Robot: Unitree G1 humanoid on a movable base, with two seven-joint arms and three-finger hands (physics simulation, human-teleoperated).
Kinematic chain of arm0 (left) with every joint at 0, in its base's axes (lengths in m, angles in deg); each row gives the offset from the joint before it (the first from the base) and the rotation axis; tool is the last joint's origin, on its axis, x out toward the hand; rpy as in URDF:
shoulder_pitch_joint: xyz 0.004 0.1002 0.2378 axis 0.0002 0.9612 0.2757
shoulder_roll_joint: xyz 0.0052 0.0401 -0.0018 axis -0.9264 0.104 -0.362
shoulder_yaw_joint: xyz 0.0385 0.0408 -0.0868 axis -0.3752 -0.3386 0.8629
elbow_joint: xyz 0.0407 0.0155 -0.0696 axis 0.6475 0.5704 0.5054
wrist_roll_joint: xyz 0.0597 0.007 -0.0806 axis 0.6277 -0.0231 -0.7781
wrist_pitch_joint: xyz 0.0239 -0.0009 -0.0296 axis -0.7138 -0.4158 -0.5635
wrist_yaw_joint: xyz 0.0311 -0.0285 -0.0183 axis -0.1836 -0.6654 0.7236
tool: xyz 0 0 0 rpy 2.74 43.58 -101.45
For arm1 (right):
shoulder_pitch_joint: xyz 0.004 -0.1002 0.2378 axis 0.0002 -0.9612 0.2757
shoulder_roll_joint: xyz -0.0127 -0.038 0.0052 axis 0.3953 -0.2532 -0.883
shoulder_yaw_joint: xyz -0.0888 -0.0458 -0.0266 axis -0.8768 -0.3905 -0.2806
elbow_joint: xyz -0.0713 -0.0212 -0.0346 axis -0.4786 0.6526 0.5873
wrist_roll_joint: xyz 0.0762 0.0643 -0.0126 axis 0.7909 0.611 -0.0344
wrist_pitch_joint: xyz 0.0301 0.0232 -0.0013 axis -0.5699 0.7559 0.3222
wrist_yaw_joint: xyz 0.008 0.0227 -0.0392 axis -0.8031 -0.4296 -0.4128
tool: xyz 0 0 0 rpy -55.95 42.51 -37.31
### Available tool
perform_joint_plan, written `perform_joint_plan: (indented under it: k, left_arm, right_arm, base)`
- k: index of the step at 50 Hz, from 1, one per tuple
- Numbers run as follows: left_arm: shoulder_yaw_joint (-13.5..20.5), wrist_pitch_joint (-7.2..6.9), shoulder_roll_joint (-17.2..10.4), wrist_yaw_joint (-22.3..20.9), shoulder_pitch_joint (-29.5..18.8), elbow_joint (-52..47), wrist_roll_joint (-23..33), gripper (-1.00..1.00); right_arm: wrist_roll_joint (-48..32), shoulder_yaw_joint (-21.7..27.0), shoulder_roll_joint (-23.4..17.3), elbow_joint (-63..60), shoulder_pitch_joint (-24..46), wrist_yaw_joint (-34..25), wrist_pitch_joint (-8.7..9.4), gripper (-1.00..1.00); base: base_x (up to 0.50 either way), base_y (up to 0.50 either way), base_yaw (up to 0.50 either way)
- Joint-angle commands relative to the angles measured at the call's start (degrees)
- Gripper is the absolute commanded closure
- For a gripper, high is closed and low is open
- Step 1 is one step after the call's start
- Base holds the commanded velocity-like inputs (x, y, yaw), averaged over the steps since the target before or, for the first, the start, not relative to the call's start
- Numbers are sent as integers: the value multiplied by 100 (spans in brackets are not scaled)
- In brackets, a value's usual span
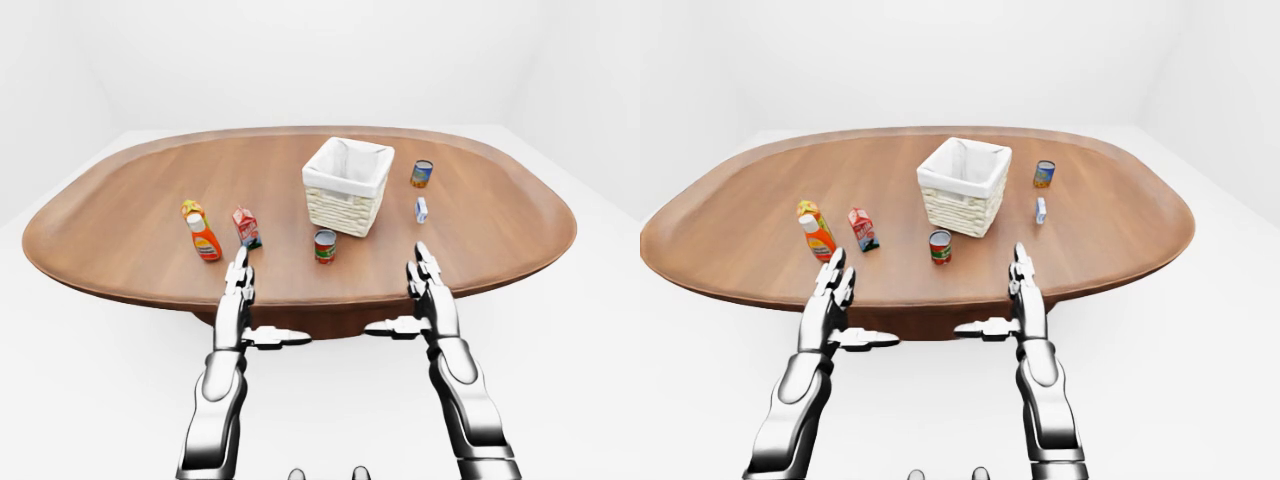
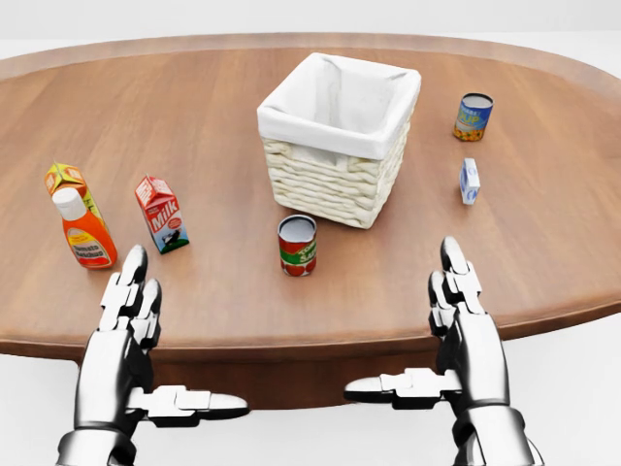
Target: Pick the milk and place it in the basket.
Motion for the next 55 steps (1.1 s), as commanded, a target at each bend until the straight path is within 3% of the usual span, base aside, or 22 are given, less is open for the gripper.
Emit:
perform_joint_plan:
  k: [1,7,14,22,36,45,55]
  left_arm:
    - [-110,-201,-25,-293,706,-2021,56,-100]
    - [-276,-201,-42,-311,904,-2583,272,-100]
    - [-373,-201,-61,-357,1085,-3244,368,-100]
    - [-730,-201,-170,-318,1401,-4405,881,-100]
    - [-837,-201,-217,-403,1485,-4798,1022,-100]
    - [-1257,-201,-392,-249,1717,-5097,1493,-100]
    - [-1155,-201,-368,-294,1685,-5081,1434,-100]
  right_arm:
    - [323,125,-74,-1363,-162,-38,0,-100]
    - [209,-80,-82,-2675,-552,-251,0,-100]
    - [-392,-486,-73,-3289,-826,-257,0,-100]
    - [-561,-417,-84,-4217,-869,-300,0,-100]
    - [-701,-581,-69,-4819,-961,-359,0,-100]
    - [-1080,-748,-139,-5204,-1063,-370,0,-100]
    - [-1010,-690,-106,-5264,-1054,-459,0,-100]
  base:
    - [0,0,0]
    - [0,0,0]
    - [0,0,0]
    - [0,0,0]
    - [0,0,0]
    - [0,0,0]
    - [0,0,0]
